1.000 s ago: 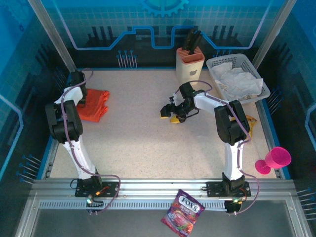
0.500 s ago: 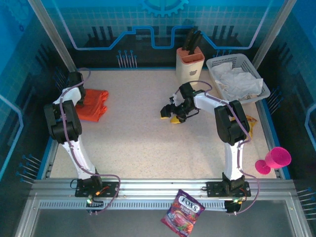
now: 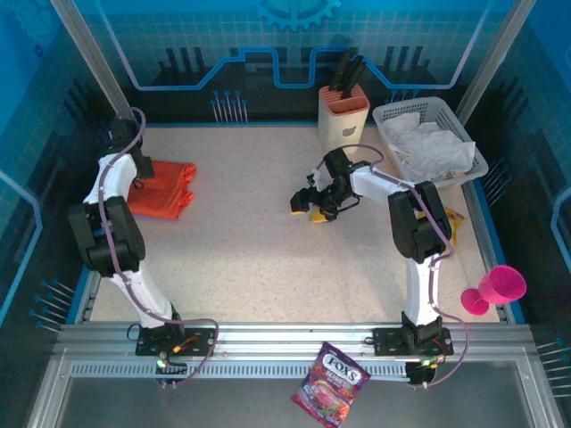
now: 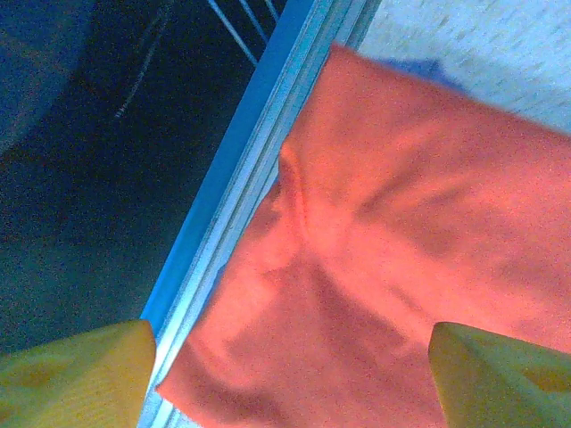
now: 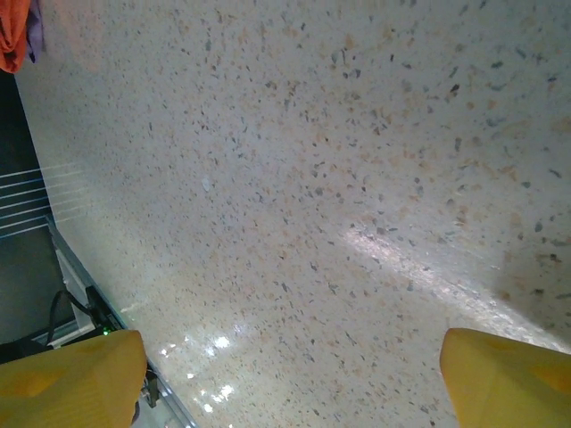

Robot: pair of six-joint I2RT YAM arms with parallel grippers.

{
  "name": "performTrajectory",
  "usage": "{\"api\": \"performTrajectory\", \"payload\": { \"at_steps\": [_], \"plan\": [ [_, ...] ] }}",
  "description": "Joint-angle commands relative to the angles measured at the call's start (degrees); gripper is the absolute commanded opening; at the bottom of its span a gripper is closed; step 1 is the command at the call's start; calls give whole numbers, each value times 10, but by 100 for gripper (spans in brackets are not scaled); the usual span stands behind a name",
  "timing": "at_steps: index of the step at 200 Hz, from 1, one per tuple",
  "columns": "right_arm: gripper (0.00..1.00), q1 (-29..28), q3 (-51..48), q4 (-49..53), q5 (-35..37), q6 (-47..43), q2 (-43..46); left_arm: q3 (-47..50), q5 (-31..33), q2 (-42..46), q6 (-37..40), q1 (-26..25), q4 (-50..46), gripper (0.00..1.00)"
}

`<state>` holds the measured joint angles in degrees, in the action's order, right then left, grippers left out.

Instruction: Fold and stack the t-shirts

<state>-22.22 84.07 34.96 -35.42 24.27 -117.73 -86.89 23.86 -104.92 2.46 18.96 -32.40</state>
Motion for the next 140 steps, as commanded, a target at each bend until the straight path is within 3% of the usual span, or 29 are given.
{"api": "performTrajectory", "payload": {
  "at_steps": [1, 29, 72, 89, 115, 140],
  "plan": [
    [89, -4, 22, 17, 21, -15, 43, 16, -92, 86, -57, 5, -16, 85],
    [94, 6, 16, 7, 77, -21, 81, 94, -183, 174, -90, 4, 22, 99],
    [100, 38, -43, -41, 155, -44, 150, 270, -271, 283, -111, -6, 118, 99],
    [100, 53, -89, -79, 201, -52, 185, 324, -274, 306, -103, -24, 147, 99],
    [100, 73, -171, -158, 275, -75, 237, 409, -225, 343, -65, -105, 229, 99],
    [100, 77, -227, -216, 355, -102, 276, 479, -209, 373, -95, -132, 317, 99]
  ]
}}
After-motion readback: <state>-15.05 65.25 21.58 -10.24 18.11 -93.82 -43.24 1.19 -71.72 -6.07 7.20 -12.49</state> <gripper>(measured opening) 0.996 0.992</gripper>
